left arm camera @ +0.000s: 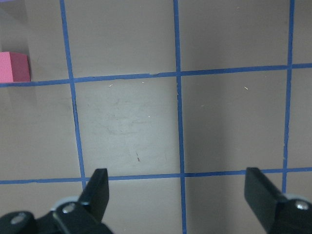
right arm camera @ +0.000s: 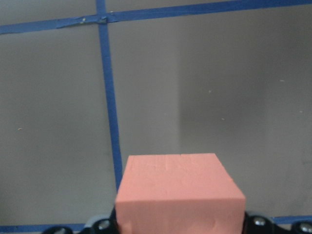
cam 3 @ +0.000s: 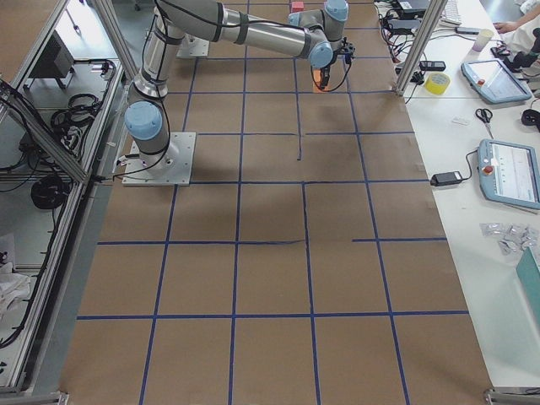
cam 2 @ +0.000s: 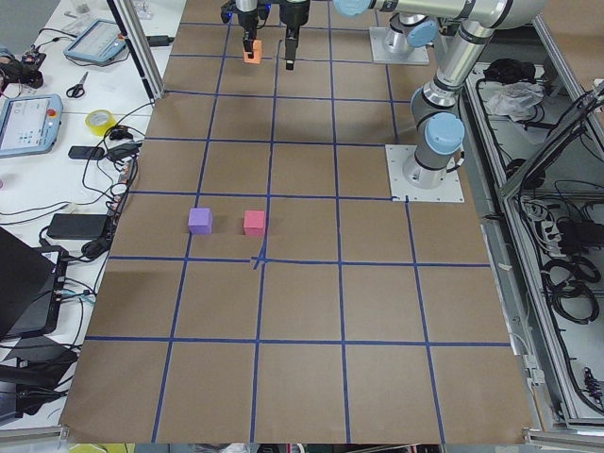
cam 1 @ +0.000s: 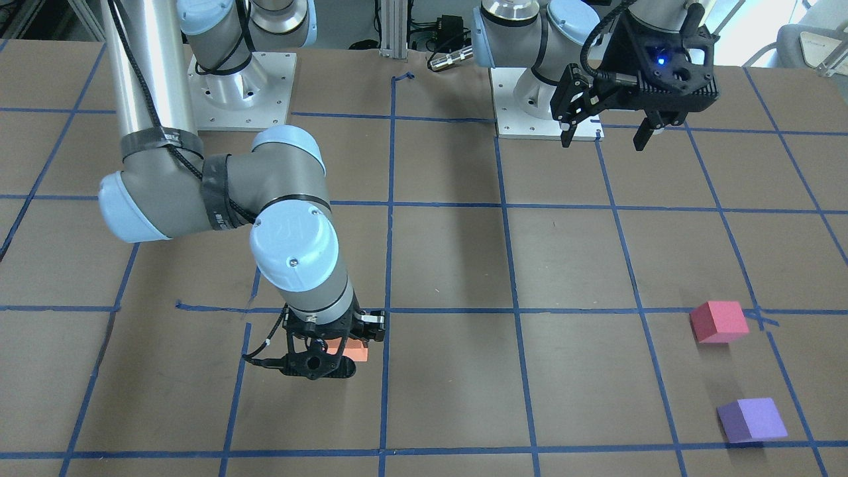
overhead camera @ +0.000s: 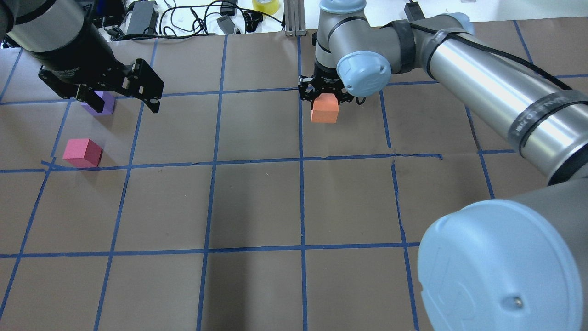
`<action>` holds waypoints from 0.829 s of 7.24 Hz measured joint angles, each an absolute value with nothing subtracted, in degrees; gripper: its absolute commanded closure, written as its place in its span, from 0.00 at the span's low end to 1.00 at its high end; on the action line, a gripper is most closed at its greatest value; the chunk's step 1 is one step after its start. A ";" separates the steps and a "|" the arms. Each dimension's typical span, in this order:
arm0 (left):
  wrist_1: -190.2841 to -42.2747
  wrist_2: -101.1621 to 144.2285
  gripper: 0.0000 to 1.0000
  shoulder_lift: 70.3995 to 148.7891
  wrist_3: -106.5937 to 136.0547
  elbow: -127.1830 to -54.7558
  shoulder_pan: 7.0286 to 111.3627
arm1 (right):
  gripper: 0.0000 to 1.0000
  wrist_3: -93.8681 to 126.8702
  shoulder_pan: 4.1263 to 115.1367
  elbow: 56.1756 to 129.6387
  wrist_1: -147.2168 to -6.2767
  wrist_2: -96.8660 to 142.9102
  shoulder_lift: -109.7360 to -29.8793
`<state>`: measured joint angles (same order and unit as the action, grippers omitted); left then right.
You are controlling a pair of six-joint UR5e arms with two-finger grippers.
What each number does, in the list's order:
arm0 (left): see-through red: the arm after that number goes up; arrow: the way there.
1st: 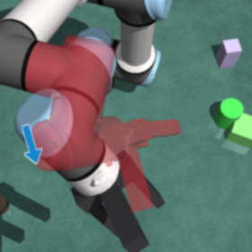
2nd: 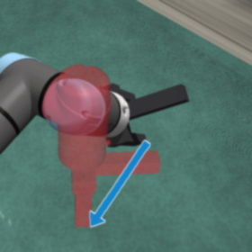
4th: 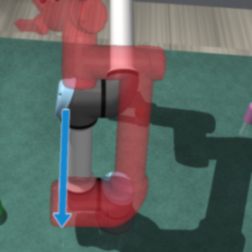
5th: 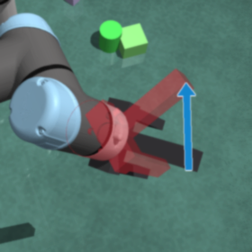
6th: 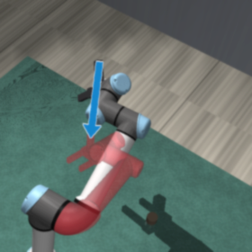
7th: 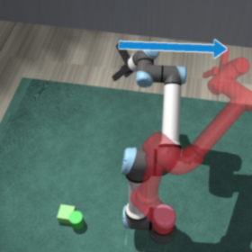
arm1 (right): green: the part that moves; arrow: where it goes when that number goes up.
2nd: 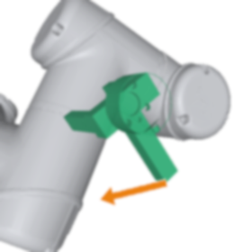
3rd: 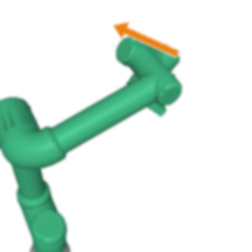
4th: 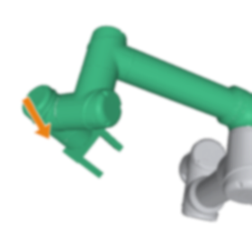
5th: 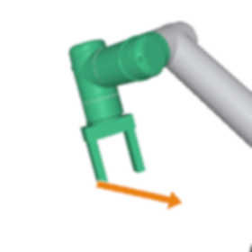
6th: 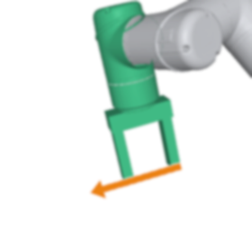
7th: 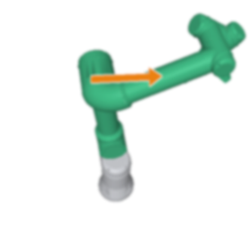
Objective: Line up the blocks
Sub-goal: 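Carry the orange cube with the right gripper toward the table center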
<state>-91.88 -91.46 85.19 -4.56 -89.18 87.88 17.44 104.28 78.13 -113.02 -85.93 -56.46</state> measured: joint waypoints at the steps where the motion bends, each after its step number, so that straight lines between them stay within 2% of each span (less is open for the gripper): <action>1: -92.41 -91.53 0.00 85.10 -4.61 -89.18 87.86 | 0.95 17.79 105.65 76.92 -113.42 -85.68 -54.54; 4: -93.75 -91.63 0.00 84.97 -7.98 -88.98 87.76 | 0.87 20.04 109.17 75.95 -118.16 -85.58 -49.99; 5: -93.81 -91.66 0.00 84.98 -8.43 -88.96 87.79 | 0.80 20.26 109.64 75.87 -119.33 -85.55 -49.11; 6: -93.80 -91.86 0.00 84.97 -8.56 -88.95 87.91 | 0.79 20.46 110.25 75.76 -119.86 -85.53 -48.36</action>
